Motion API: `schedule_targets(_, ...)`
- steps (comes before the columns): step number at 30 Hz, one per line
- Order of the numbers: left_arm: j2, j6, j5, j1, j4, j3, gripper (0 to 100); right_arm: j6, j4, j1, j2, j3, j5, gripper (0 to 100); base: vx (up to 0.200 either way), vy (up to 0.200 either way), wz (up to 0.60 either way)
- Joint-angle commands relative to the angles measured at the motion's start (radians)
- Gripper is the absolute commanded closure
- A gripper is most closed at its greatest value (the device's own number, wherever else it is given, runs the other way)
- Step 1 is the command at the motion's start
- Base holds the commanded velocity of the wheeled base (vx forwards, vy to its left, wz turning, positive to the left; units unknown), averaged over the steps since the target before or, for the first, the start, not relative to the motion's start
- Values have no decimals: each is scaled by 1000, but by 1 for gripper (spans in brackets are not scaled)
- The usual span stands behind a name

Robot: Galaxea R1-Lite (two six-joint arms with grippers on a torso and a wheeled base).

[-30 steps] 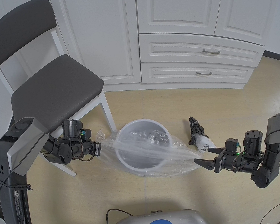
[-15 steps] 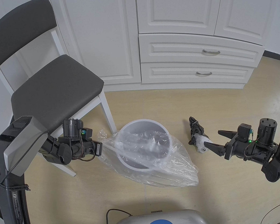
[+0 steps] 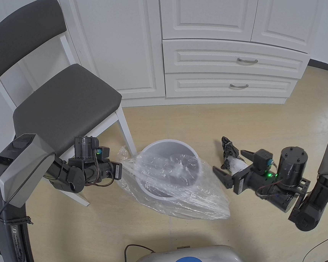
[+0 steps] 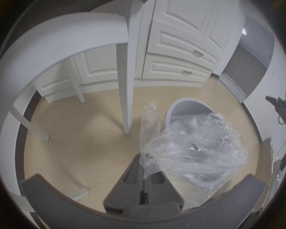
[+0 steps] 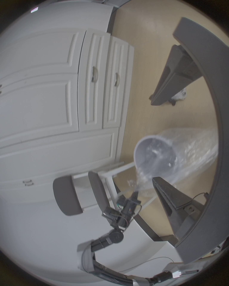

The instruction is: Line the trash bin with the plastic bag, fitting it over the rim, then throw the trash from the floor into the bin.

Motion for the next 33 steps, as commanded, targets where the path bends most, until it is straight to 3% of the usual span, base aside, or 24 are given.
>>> schedule_targets(1, -48, -73, 1, -21, -72, 12, 100, -83, -18, 175, 139, -166, -96, 0, 0, 0, 0)
schedule_targets(4, -57, -105, 1, -30, -113, 14, 100, -127, 106, 244, 172, -269, -145, 0, 0, 0, 0)
schedule_targets(6, -57, -105, 1, -30, -113, 14, 100, -127, 106, 244, 172, -269, -145, 0, 0, 0, 0)
schedule_targets(8, -80, -146, 2, -41, -150, 28, 100, -129, 276, 322, 228, -418, -218, 0, 0, 0, 0)
schedule_targets(16, -115, -163, 2, -43, -152, 35, 100, -132, 416, 344, 356, -610, -280, 0, 0, 0, 0)
schedule_targets(17, -120, -165, 2, -41, -152, 35, 100, -132, 480, 362, 396, -668, -312, 0, 0, 0, 0)
schedule_targets(33, -126, -160, 5, -41, -155, 46, 100, -169, 503, 327, 535, -828, -395, 0, 0, 0, 0)
